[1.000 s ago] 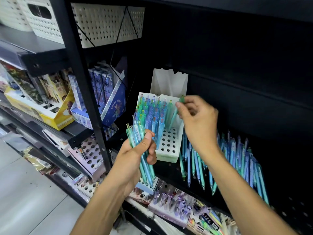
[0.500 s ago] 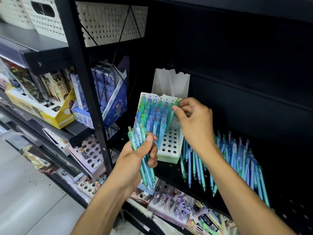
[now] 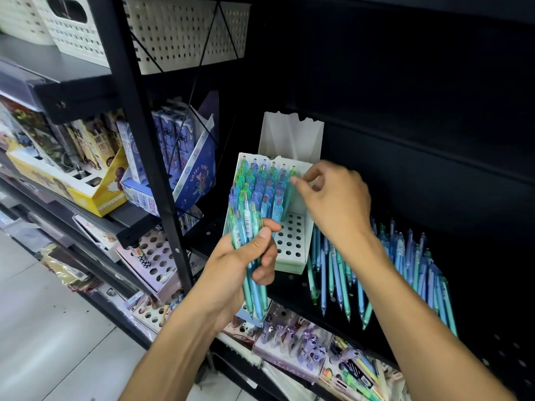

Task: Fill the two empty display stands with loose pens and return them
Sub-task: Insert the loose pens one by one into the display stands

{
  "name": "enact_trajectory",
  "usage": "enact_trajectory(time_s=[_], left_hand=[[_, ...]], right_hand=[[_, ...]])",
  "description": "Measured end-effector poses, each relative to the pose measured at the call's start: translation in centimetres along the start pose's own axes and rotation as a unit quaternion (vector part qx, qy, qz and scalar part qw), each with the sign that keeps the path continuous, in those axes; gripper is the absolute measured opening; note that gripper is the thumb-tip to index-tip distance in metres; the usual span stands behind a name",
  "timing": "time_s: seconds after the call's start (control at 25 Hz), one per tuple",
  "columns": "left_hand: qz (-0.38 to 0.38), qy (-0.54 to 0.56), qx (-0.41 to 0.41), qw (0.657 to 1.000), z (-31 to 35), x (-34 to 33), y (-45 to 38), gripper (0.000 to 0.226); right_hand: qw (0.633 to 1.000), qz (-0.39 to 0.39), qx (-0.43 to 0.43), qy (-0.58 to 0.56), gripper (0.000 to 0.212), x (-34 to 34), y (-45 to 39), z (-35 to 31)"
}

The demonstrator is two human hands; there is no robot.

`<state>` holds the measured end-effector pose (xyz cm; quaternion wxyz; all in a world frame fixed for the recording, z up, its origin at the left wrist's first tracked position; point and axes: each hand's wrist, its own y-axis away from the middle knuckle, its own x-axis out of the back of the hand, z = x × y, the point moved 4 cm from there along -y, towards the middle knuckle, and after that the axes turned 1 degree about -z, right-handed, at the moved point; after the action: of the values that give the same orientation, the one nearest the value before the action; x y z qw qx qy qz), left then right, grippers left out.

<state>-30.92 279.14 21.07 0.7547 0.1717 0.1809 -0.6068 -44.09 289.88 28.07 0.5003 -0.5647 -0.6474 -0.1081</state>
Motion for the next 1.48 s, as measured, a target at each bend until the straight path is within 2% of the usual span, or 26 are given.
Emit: enact_trajectory(time_s=[0.04, 0.08, 0.16, 0.2, 0.28, 0.32, 0.4, 0.48, 0.56, 0.68, 0.76, 0.84, 0.92, 1.08, 1.24, 1.32, 1.4, 1.48], left_hand=[[-0.012, 0.004, 0.002, 1.000, 0.0, -0.2, 0.0, 0.016], [-0.023, 0.004, 0.000, 1.000, -0.1, -0.3, -0.1, 0.014], [-0.044, -0.001, -0.005, 0.999, -0.3, -0.7, -0.2, 0.011], [-0.050, -0.007, -0.003, 0.999, -0.5, -1.0, -0.3, 0.019], [-0.054, -0.016, 0.008, 0.998, -0.8, -1.4, -0.3, 0.033], [-0.056, -0.023, 0.008, 0.998, -0.9, -1.6, -0.3, 0.035], [-0.061, -0.052, -0.004, 0.997, -0.7, -2.1, -0.2, 0.023], [-0.050, -0.067, -0.012, 0.996, -0.2, -2.4, -0.3, 0.017], [-0.017, -0.076, -0.022, 0.997, 0.1, -1.9, -0.4, 0.023], [0.076, -0.117, -0.089, 0.986, 0.9, -0.1, -0.4, 0.024], [0.121, -0.093, -0.115, 0.982, 1.2, 1.1, -0.3, 0.024], [0.139, -0.066, -0.118, 0.981, 1.2, 1.6, -0.4, 0.023], [0.138, -0.064, -0.113, 0.982, 1.2, 1.8, -0.5, 0.022], [0.108, -0.057, -0.109, 0.987, 1.1, 1.8, -0.5, 0.022], [0.073, -0.067, -0.090, 0.991, 0.7, 1.5, -0.4, 0.023], [0.047, -0.078, -0.074, 0.993, 0.4, 1.0, -0.5, 0.024], [0.018, -0.090, -0.057, 0.994, 0.3, 0.6, -0.5, 0.025], [-0.012, -0.085, -0.040, 0.995, 0.2, 0.1, -0.5, 0.022]], right_hand=[[0.997, 0.012, 0.011, -0.078, 0.029, 0.5, 1.0, -0.3], [0.985, -0.011, 0.027, -0.172, 0.027, 0.7, 2.0, -0.7], [0.948, -0.112, 0.040, -0.296, 0.015, 0.3, 3.9, -1.9], [0.930, -0.148, 0.032, -0.334, 0.013, 0.3, 4.5, -2.0], [0.905, -0.187, 0.011, -0.381, 0.017, 0.8, 4.8, -1.7], [0.906, -0.193, 0.008, -0.378, 0.018, 1.1, 4.9, -1.5], [0.908, -0.202, 0.004, -0.368, 0.011, 1.4, 5.2, -1.2], [0.895, -0.170, -0.017, -0.411, 0.003, 1.5, 5.2, -0.9], [0.890, -0.068, -0.048, -0.447, 0.005, 2.3, 4.6, -0.1], [0.849, 0.103, -0.072, -0.513, 0.008, 4.2, 3.6, 1.3], [0.883, 0.138, -0.039, -0.447, 0.007, 4.0, 3.3, 1.5], [0.932, 0.116, -0.011, -0.344, 0.008, 2.3, 3.4, 1.3], [0.956, 0.090, -0.009, -0.279, 0.011, 0.6, 3.6, 1.2], [0.976, 0.056, 0.006, -0.210, 0.016, -1.1, 3.5, 1.2], [0.993, -0.048, 0.031, -0.105, 0.020, -1.7, 1.5, -0.2], [0.996, -0.074, 0.019, -0.055, 0.020, -1.2, 0.8, -0.7], [0.999, -0.005, 0.029, -0.031, 0.018, 0.2, 1.2, -1.2], [0.985, 0.081, 0.096, -0.115, 0.012, 1.6, 2.8, -2.2]])
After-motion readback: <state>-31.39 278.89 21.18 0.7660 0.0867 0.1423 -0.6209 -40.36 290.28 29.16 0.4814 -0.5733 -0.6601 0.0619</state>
